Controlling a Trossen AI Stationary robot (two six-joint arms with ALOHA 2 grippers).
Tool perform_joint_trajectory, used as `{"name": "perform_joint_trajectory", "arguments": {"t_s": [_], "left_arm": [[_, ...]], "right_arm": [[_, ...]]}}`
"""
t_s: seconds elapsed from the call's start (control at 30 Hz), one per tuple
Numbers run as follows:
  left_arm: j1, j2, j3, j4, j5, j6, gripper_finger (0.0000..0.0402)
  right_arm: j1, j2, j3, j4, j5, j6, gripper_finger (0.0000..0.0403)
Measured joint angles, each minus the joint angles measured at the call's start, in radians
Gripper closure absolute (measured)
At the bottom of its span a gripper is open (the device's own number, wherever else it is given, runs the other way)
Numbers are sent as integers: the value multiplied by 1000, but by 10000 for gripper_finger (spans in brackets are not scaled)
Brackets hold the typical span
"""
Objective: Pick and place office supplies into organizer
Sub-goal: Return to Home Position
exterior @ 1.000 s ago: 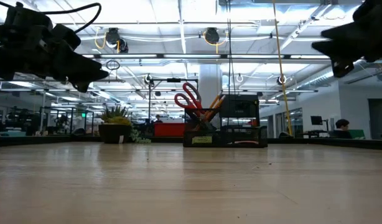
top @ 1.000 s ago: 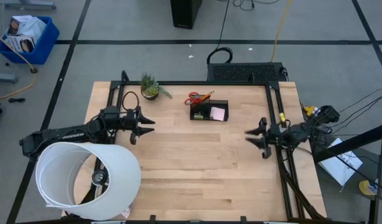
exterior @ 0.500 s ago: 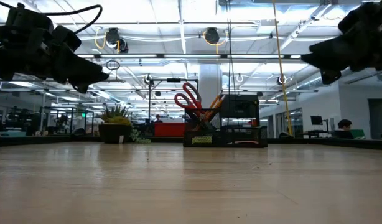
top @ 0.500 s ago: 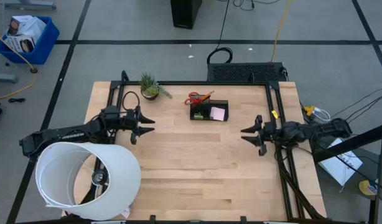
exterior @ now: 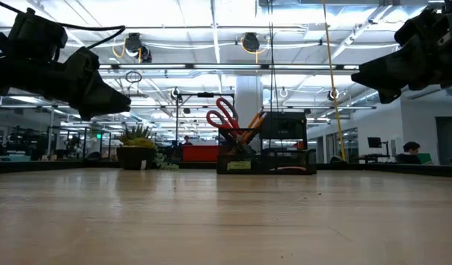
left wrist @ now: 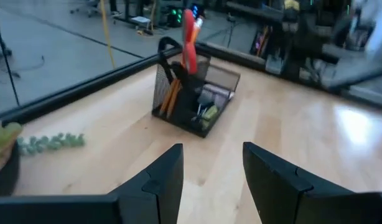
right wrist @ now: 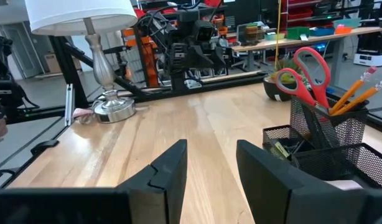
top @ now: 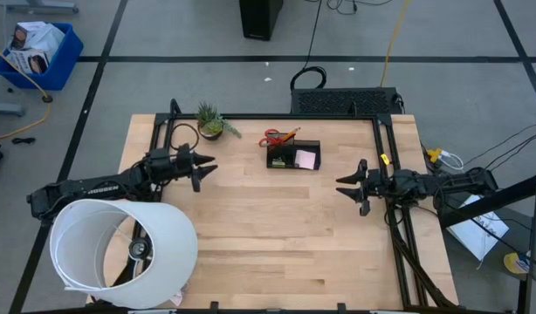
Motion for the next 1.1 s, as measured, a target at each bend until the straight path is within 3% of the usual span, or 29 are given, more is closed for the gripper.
{"name": "perform_joint_trajectory", "arguments": {"t_s": [0.13,0.27,0.37,0.53,0.67,0.87,1.0,1.1], "left_arm": [[1,-9,3,36,24,-111,231],[-11,-64,3,39,190,-141,231],[-21,-135,3,12,202,-156,231],[-70,-272,3,-123,-8,-143,231],[-135,-356,3,-235,-94,-137,231],[-279,-406,-1,-241,-180,-90,231],[-397,-429,-24,-268,-407,-57,231],[-456,-412,-26,-247,-456,-23,231]], "right_arm": [[0,0,0,1,0,0,270],[0,0,0,3,1,0,270],[0,0,0,4,1,0,270],[0,0,0,6,2,0,270],[0,0,0,6,2,0,270],[0,0,0,6,2,0,270],[0,0,0,6,2,0,270],[0,0,0,6,2,0,271]]}}
